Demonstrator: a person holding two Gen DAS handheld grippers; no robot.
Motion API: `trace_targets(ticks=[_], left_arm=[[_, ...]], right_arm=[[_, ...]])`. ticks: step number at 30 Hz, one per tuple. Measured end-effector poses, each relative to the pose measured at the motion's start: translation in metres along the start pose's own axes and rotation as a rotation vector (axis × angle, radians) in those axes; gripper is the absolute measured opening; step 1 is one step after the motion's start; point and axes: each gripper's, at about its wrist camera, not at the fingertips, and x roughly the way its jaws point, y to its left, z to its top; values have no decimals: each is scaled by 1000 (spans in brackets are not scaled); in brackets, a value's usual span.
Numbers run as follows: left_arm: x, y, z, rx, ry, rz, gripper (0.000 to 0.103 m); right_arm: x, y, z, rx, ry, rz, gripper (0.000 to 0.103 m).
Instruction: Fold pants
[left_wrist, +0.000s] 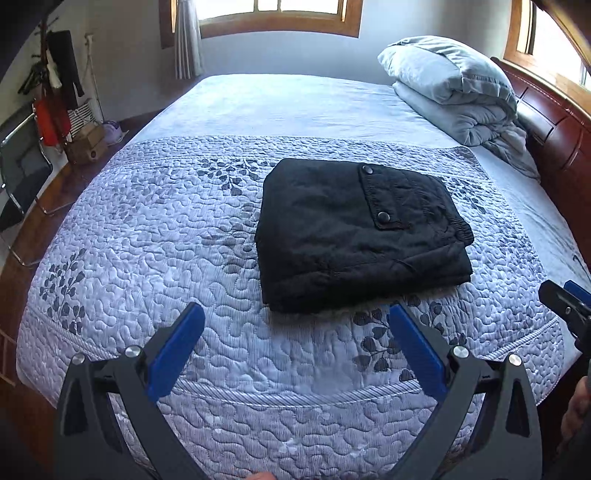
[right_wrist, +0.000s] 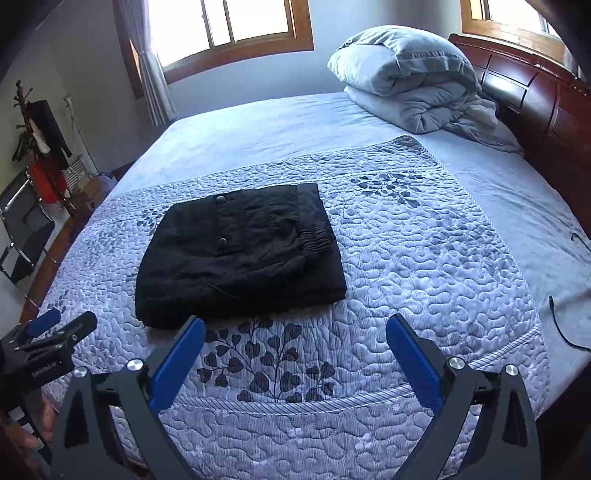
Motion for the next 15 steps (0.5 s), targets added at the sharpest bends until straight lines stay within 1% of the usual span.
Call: trace_targets(ticks=[5, 8, 10, 15], left_arm=[[5, -5, 0, 28, 7, 30, 100], [11, -7, 0, 33, 17, 31, 100], [15, -6, 1, 26, 25, 22, 100], [21, -3, 1, -16, 24, -30, 100]], right_arm=[[3, 1, 0, -8, 2, -10, 99], [8, 2, 0, -9, 10, -9, 99], [12, 2, -1, -12, 18, -9, 99], [18, 3, -3, -16, 28, -15, 99]])
